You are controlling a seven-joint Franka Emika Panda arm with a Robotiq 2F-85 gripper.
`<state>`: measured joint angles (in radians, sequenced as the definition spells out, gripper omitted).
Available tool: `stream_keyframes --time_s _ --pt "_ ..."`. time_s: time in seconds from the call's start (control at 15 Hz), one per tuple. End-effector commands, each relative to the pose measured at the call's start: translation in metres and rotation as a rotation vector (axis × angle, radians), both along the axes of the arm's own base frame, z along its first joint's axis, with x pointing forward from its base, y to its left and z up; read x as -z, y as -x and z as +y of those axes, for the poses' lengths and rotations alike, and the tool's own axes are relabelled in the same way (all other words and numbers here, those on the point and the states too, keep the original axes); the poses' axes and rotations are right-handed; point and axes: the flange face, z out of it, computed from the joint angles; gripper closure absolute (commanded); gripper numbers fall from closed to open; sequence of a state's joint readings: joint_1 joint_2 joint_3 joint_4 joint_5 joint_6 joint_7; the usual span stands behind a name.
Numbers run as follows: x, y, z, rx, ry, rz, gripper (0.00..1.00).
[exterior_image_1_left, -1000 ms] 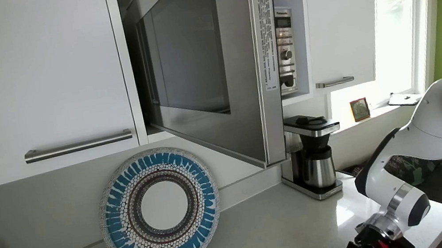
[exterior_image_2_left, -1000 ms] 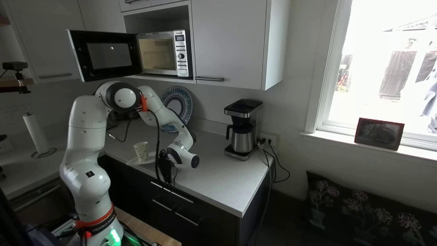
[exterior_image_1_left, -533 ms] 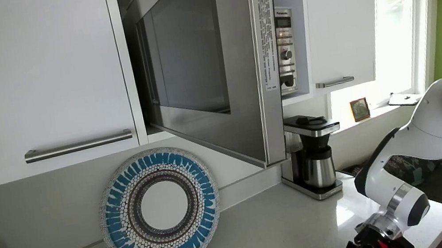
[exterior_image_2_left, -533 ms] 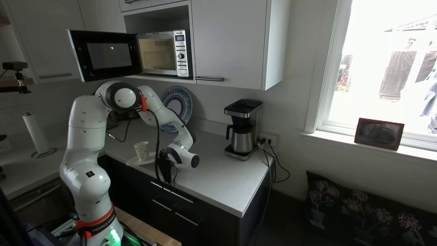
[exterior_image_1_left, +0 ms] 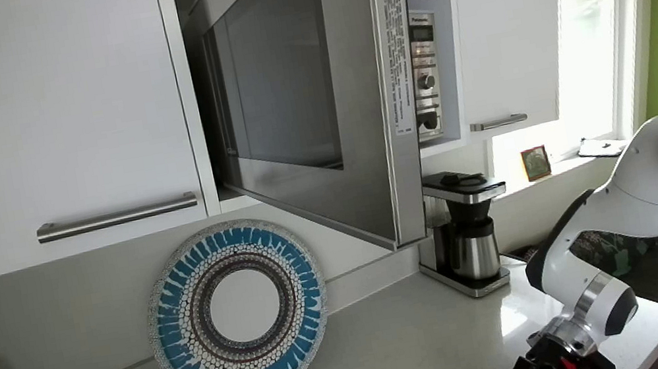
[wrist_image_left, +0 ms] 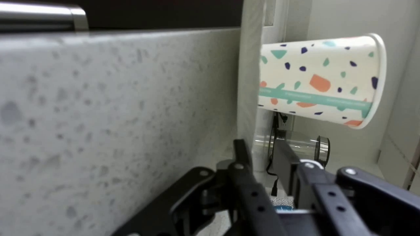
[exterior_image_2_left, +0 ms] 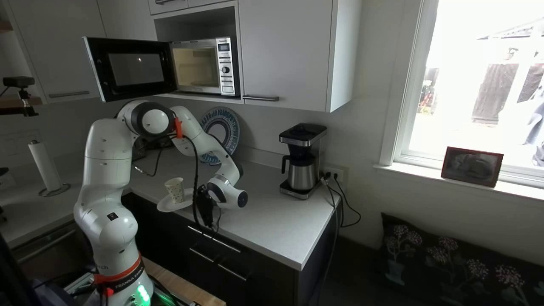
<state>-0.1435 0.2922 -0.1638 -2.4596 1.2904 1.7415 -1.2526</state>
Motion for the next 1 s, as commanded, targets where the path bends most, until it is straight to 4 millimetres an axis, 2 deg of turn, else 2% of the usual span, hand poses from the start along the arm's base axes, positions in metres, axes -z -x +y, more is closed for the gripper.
stream_keyframes --time_s 0.0,0.07,0.27,0.4,0.53,0.93 --pt "0.012 -0.009 0.0 -0.016 0.059 0.0 0.52" --pt "0.012 -0.009 0.0 -0.016 0.059 0.001 0.51" --pt "0.012 -0.01 0.001 -0.013 0.059 0.007 0.38" --pt "0.009 -0.011 0.002 -0.012 0.054 0.014 0.16" --pt "0.005 -0.012 0.003 -0.011 0.053 0.019 0.02" --pt "-0.009 -0.018 -0.003 -0.01 0.082 -0.007 0.0"
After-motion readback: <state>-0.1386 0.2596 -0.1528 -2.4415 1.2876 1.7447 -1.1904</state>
